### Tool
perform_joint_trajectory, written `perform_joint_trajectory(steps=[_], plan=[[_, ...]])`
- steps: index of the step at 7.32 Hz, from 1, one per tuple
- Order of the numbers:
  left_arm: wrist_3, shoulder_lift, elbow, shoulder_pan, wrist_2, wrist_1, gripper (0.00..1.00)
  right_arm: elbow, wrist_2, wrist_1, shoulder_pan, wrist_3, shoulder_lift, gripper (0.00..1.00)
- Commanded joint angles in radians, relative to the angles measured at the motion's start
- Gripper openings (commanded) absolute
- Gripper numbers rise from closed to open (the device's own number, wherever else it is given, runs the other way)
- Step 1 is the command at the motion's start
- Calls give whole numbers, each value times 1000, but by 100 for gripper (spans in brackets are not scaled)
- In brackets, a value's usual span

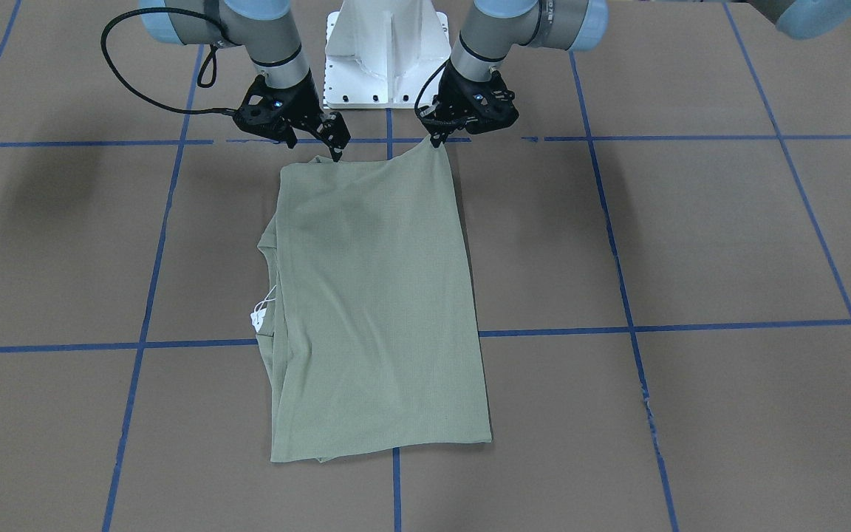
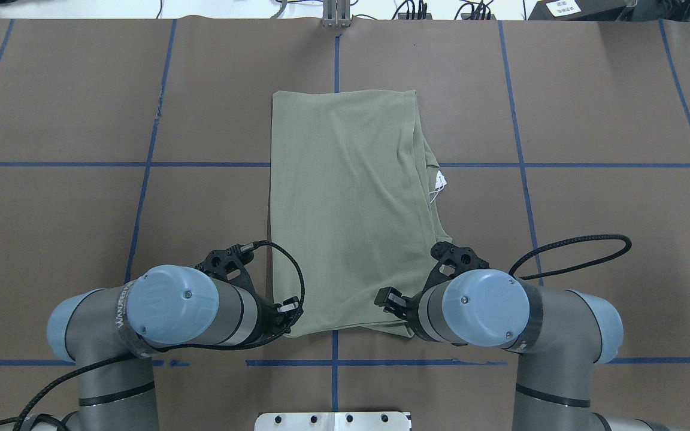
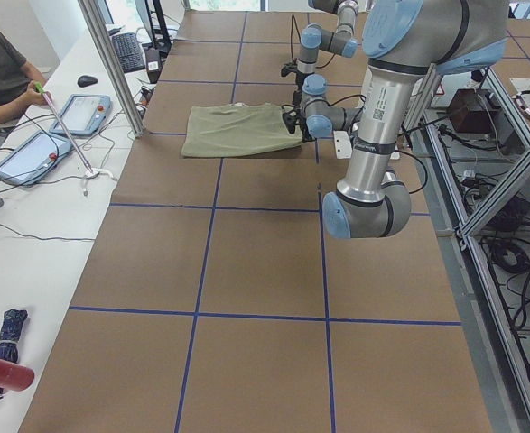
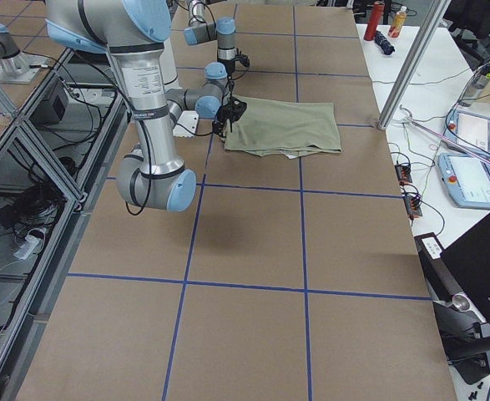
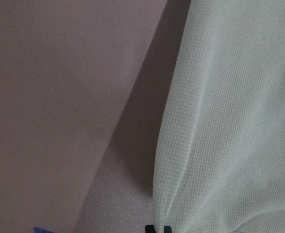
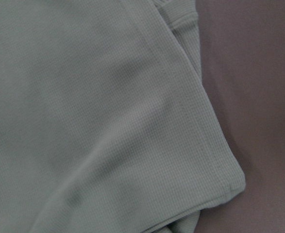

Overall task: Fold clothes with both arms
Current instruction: 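Grasp the two shirt corners nearest the robot with both grippers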

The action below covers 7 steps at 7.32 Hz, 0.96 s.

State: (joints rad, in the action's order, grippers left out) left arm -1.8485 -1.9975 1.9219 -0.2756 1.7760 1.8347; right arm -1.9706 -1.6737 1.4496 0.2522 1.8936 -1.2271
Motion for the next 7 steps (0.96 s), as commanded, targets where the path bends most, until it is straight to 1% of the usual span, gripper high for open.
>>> perform_joint_trajectory(steps=[1, 2, 3, 5, 7], plan=[[0, 0, -1, 1, 0, 0, 0, 33, 46, 0, -45, 59, -11, 100], [0, -1, -3, 1, 0, 0, 0, 73, 55, 0, -53, 58, -2, 100], [0, -1, -3, 0, -1, 0, 0, 70, 57, 0, -44, 53, 0, 100], [0, 0, -4, 0, 0, 1, 0, 29, 46, 31, -21, 52, -3, 100], [0, 0, -7, 0, 0, 1, 0, 33, 46, 41, -22, 52, -6, 100]])
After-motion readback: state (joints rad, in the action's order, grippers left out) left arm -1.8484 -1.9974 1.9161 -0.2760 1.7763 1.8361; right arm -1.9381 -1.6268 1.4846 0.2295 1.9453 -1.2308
